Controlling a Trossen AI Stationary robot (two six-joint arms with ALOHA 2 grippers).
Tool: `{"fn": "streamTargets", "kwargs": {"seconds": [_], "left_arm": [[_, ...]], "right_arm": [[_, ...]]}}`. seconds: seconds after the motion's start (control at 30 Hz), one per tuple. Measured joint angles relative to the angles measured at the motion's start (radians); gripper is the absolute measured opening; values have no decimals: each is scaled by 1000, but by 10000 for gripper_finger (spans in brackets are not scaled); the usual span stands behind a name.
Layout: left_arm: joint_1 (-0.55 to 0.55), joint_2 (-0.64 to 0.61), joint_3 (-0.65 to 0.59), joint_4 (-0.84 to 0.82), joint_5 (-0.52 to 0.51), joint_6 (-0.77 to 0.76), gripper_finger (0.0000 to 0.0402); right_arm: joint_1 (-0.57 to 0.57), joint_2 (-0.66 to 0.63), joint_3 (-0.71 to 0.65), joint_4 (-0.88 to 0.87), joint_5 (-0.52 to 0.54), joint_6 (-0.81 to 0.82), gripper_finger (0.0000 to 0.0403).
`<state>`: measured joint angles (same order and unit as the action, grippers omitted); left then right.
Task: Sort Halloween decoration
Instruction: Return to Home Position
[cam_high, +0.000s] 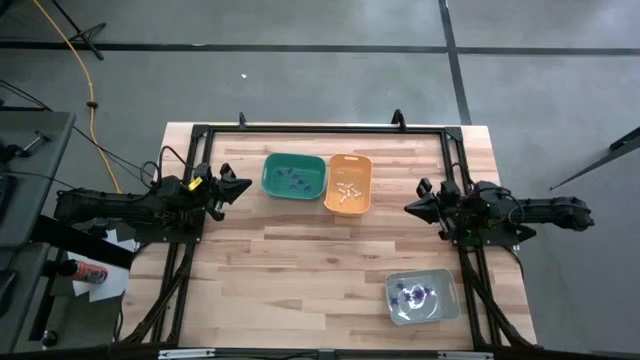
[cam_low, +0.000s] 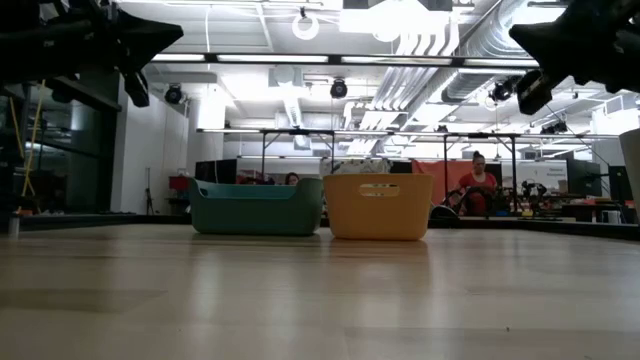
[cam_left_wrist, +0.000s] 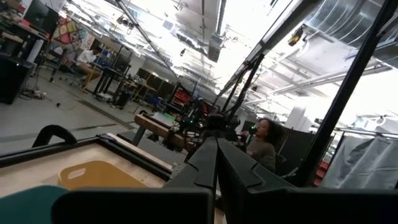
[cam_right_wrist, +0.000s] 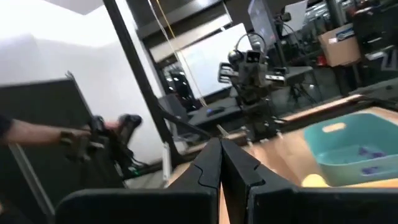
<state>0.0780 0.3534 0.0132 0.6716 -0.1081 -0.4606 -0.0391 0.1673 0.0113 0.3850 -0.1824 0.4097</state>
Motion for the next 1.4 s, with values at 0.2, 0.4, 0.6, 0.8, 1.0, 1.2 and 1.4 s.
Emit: {"fn": "streamTargets", "kwargs": {"seconds": [0.2,0.4,0.6,0.8,1.0,1.2,1.4], "left_arm": [[0,0,0,-2,0,0,1],[0,-20,0,-42,0,0,1],[0,-150,0,-293,-1,0,1],[0,-278,0,-627,-1,0,1],[1,-326,0,-658,41,0,1],[1,-350,0,-657,45,0,1],[0,-350,0,-658,48,0,1]], "right_arm": [[0,-38,0,-203,17,-121,0],[0,-28,0,-351,23,-101,0],[0,-23,0,-352,22,-96,0],[0,-23,0,-352,22,-96,0],[0,-69,0,-352,22,-96,0],[1,-167,1,-323,17,-96,0],[1,-168,-1,-313,17,-97,0]]}}
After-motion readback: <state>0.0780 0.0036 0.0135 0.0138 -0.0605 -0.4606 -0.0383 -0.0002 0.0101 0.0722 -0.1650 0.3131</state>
